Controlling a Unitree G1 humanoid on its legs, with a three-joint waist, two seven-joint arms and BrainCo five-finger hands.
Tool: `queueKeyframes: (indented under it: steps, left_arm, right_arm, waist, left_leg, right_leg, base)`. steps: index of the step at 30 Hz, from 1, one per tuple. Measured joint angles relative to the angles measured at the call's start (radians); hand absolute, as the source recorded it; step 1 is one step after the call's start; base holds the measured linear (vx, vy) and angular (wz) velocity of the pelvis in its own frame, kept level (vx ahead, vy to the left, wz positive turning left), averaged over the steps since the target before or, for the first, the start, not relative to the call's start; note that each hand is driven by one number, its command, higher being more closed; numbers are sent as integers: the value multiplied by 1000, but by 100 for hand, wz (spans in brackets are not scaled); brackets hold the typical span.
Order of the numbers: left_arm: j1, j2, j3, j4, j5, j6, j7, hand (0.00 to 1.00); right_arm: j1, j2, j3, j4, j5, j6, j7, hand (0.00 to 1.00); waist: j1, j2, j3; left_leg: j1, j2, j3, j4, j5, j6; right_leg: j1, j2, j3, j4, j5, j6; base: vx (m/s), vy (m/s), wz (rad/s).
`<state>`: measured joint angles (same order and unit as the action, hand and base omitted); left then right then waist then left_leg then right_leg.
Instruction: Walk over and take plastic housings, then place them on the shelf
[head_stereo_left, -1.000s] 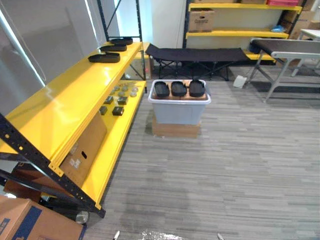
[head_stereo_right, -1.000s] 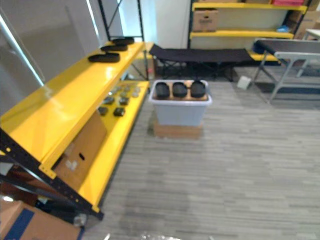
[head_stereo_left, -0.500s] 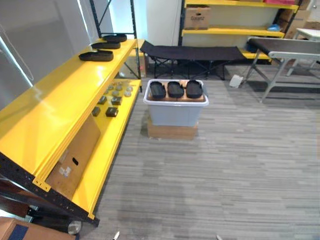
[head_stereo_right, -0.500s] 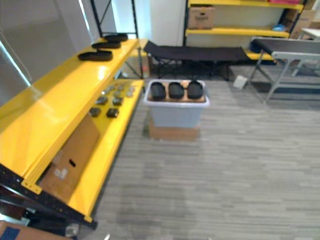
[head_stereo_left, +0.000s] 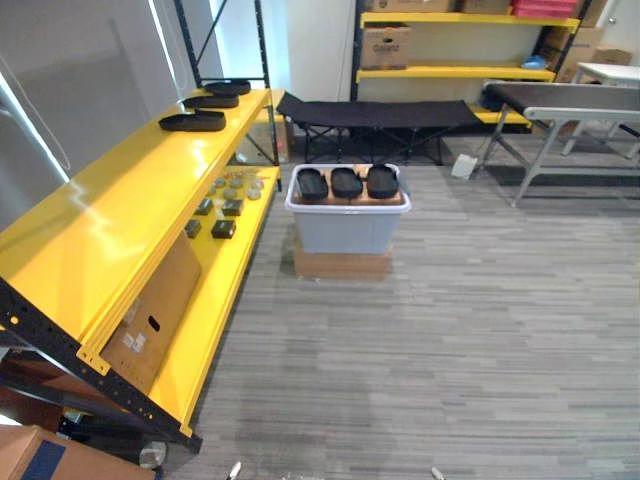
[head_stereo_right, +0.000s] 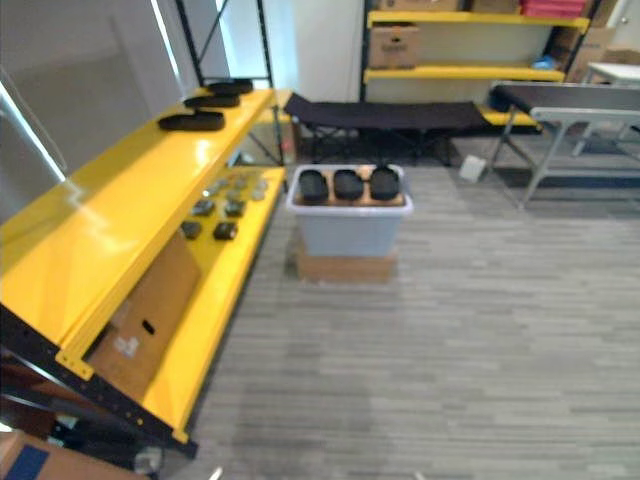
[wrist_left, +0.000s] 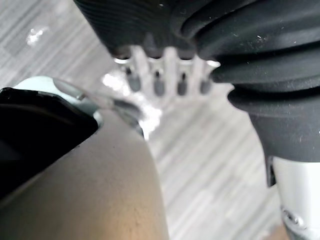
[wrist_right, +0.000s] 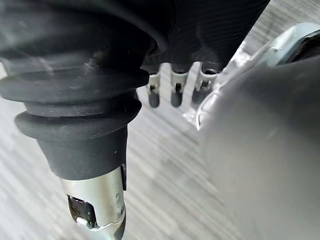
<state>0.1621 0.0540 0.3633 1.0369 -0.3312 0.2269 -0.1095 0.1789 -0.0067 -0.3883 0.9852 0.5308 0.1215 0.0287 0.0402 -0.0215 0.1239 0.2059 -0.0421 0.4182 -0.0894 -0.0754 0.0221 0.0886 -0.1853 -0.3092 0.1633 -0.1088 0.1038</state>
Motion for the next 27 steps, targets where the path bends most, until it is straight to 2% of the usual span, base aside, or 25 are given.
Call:
queueKeyframes:
  steps: [1,2,3,5,7,8,9,12,13,14,15,16,17,18,19,20,21,22,23,24,25,26,27]
  left_arm:
    - [-3,6,-14,0,1,0,-3,0]
    - [-13,16,-32,1,34,1,-5,0]
    - [-25,17,-38,4,77,6,-5,0]
    - [-26,27,-59,4,113,1,-4,0]
    - [-28,41,-63,5,115,-6,-6,0]
    - [-28,49,-63,5,114,-5,-8,0]
    - [-29,54,-59,3,113,-5,-8,0]
    - [-30,57,-54,1,114,2,-8,0]
    - [-30,57,-52,2,112,3,-6,0]
    - [-26,35,-50,2,99,4,1,0]
    - [-12,11,-25,-6,89,2,-1,0]
    - [-11,2,1,-13,79,3,-1,0]
    - [-6,-20,50,-38,61,-2,7,0]
    - [-8,-31,66,-52,54,-7,10,0]
    - [-12,-45,93,-76,43,-7,14,0]
    - [-18,-51,100,-85,34,-7,14,0]
    - [-20,-54,95,-93,26,-7,10,0]
    - [-19,-64,89,-93,25,-6,-4,0]
    - [-19,-63,84,-92,28,-6,-14,0]
    - [-12,-62,84,-92,37,-7,-27,0]
    - [-7,-63,85,-91,41,-8,-28,0]
    - [5,-69,87,-91,68,-18,-27,0]
    - [22,-70,86,-87,76,-39,-23,0]
  right_arm:
    - [-3,0,-1,-1,8,-4,0,0]
    - [-7,0,-5,-5,20,-15,1,0]
    - [-9,-1,-7,-27,38,-35,3,0]
    - [-10,0,-7,-31,40,-37,35,0]
    - [-2,18,-8,-20,35,-35,52,0]
    - [14,34,-25,-18,35,-32,56,0]
    - [15,35,-25,-11,27,-26,56,0]
    - [42,36,-21,12,-18,-30,56,0]
    - [49,36,-25,13,-15,-31,56,0]
    - [50,18,-28,12,-14,-30,56,0]
    - [38,7,-35,13,-16,-29,54,0]
    - [34,5,-46,16,-28,-28,54,0]
    - [27,1,-50,12,-40,-26,57,0]
    - [22,-3,-56,10,-55,-26,59,0]
    - [-2,-21,-59,9,-88,-27,57,0]
    - [-10,-25,-60,9,-99,-27,55,0]
    - [-28,-24,-61,12,-114,-27,55,0]
    - [-49,-20,-60,16,-115,-29,55,0]
    - [-61,-18,-60,21,-114,-29,55,0]
    - [-86,-11,-60,25,-113,-29,55,0]
    - [-100,-7,-59,19,-113,-30,54,0]
    - [-114,-1,-50,2,-112,-30,51,0]
    - [-120,-3,-28,1,-112,-29,39,0]
  waist:
    - [1,-4,3]
    - [0,-4,11]
    - [-5,5,18]
    - [-24,7,43]
    - [-26,-1,43]
    - [-26,-16,45]
    - [-26,-28,56]
    - [-31,-30,57]
    - [-34,-28,56]
    - [-46,8,52]
    - [-43,23,31]
    - [-44,27,34]
    - [-42,35,39]
    - [-41,45,44]
    - [-26,67,58]
    - [-23,74,64]
    - [-14,72,69]
    - [-3,65,72]
    - [8,62,74]
    - [31,54,76]
    - [36,53,77]
    - [39,56,77]
    - [55,56,80]
  left_leg:
    - [-2,-7,0,0,-4,6]
    - [2,-8,0,0,-13,17]
    - [11,6,-1,1,-20,27]
    - [56,37,-4,1,-37,16]
    - [91,61,0,1,-55,-7]
    - [102,64,-1,3,-67,-22]
    - [103,70,-3,42,-95,-47]
    - [92,106,-31,188,-203,-88]
    - [95,115,-46,211,-232,-100]
    - [110,158,-55,217,-253,-124]
    - [103,193,-52,273,-251,-135]
    - [83,216,-56,343,-251,-137]
    - [6,268,-85,545,-237,-132]
    - [-42,297,-112,672,-214,-123]
    - [-180,367,-176,967,-186,-124]
    - [-226,376,-199,1054,-190,-120]
    - [-302,361,-224,1140,-197,-113]
    - [-359,322,-233,1122,-212,-115]
    - [-379,298,-231,1076,-219,-111]
    - [-405,246,-214,927,-224,-99]
    - [-419,220,-211,833,-218,-95]
    - [-435,186,-218,622,-168,-86]
    - [-425,176,-205,558,-71,-9]
  right_leg:
    - [-21,-10,10,38,-4,3]
    - [-79,-25,21,170,-11,4]
    - [-184,-43,39,368,-19,-14]
    - [-239,-47,29,450,-42,-43]
    - [-249,-36,-4,343,-30,-34]
    - [-246,-34,-17,229,-8,-22]
    - [-246,-29,-15,147,35,-29]
    - [-225,-3,10,92,87,-51]
    - [-222,1,14,104,125,-65]
    - [-221,25,-1,156,108,-78]
    - [-216,54,-15,171,56,-83]
    - [-204,65,-15,179,48,-88]
    - [-171,88,-18,170,22,-95]
    - [-149,104,-17,156,14,-101]
    - [-81,147,-10,101,2,-118]
    - [-47,158,-3,78,-3,-124]
    - [13,163,12,40,-14,-122]
    - [66,156,31,9,-18,-113]
    - [88,149,45,0,-20,-110]
    - [120,125,79,-13,-29,-91]
    - [130,113,94,-16,-37,-77]
    - [144,95,118,-15,-66,-42]
    - [159,89,149,9,-110,-22]
  base:
    - [101,76,-14]
    - [84,73,-18]
    - [86,62,-11]
    - [134,47,6]
    - [230,-2,13]
    - [348,-69,14]
    - [369,-92,13]
    - [391,-156,20]
    - [546,-259,49]
    - [629,-253,35]
    - [534,-203,16]
    - [540,-222,-8]
    - [293,-178,-13]
    - [564,-282,-26]
    - [457,-182,-27]
    - [532,-137,-39]
    - [416,-34,-43]
    - [399,-3,-54]
    - [478,94,-74]
    - [323,94,-69]
    - [389,167,-72]
    - [359,260,-61]
    - [449,310,-50]
